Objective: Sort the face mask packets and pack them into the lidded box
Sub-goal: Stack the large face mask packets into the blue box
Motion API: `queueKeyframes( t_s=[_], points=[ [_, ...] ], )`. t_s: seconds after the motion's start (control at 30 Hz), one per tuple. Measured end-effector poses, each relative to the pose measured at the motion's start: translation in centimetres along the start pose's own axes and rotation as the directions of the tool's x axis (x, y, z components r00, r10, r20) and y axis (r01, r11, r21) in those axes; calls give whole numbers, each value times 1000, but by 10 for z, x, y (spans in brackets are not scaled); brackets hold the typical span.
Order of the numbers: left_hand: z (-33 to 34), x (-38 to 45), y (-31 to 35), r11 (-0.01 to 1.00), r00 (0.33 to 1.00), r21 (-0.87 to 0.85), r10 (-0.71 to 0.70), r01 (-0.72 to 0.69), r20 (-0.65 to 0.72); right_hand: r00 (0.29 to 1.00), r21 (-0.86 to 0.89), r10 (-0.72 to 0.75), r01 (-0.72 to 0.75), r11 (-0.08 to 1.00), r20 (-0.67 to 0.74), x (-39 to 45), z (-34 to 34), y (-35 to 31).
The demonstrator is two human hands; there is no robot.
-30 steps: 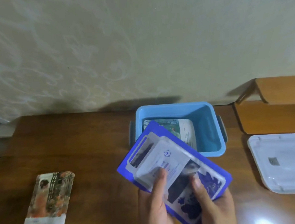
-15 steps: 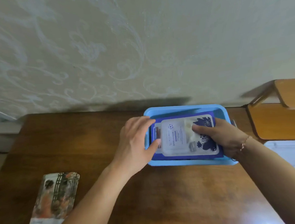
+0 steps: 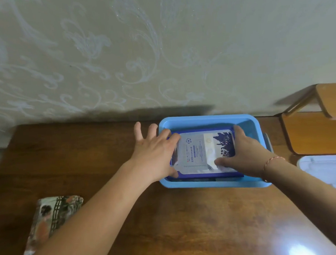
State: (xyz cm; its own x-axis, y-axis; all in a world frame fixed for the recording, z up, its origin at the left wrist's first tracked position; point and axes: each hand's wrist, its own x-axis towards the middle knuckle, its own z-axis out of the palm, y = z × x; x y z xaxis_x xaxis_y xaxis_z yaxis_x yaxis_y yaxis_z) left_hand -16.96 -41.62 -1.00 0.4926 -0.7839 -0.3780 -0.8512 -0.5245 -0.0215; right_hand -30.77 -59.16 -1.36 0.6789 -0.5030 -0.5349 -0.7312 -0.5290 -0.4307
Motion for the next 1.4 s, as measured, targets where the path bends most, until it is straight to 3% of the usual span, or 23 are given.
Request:
queueKeyframes(
  t_s=[0.07, 0.33, 0.6, 0.87, 1.03, 1.17, 1.27, 1.4],
  points=[
    [-5, 2, 1, 1000, 1000, 22, 9, -9, -9, 999, -103, -28, 30, 994, 20, -1, -3, 0],
    [-4, 20, 3, 988, 999, -153, 21, -25, -30, 992, -122, -2, 17, 992, 123, 1, -9, -1],
    [-1, 21, -4, 984, 989, -153, 110, -94, 102, 983, -224, -49, 89, 970, 179, -4, 3, 2],
    [-8, 25, -4, 990, 958, -3, 139, -143, 250, 986, -242, -84, 118, 963, 144, -2, 10, 6],
    [-9, 24, 6, 985, 962, 123, 81, -117, 259, 989, -257, -68, 101, 961, 133, -2, 13, 6],
    [-13, 24, 2, 990, 953, 87, 86, -115, 292, 988, -243, -79, 109, 964, 130, -5, 7, 6],
    [-19, 23, -7, 993, 936, 32, 93, -111, 338, 993, -252, -106, 115, 961, 48, -10, 1, 8],
    [-21, 22, -9, 995, 960, -8, 100, -101, 263, 957, -317, -285, 252, 914, -59, -15, -12, 4]
  ],
)
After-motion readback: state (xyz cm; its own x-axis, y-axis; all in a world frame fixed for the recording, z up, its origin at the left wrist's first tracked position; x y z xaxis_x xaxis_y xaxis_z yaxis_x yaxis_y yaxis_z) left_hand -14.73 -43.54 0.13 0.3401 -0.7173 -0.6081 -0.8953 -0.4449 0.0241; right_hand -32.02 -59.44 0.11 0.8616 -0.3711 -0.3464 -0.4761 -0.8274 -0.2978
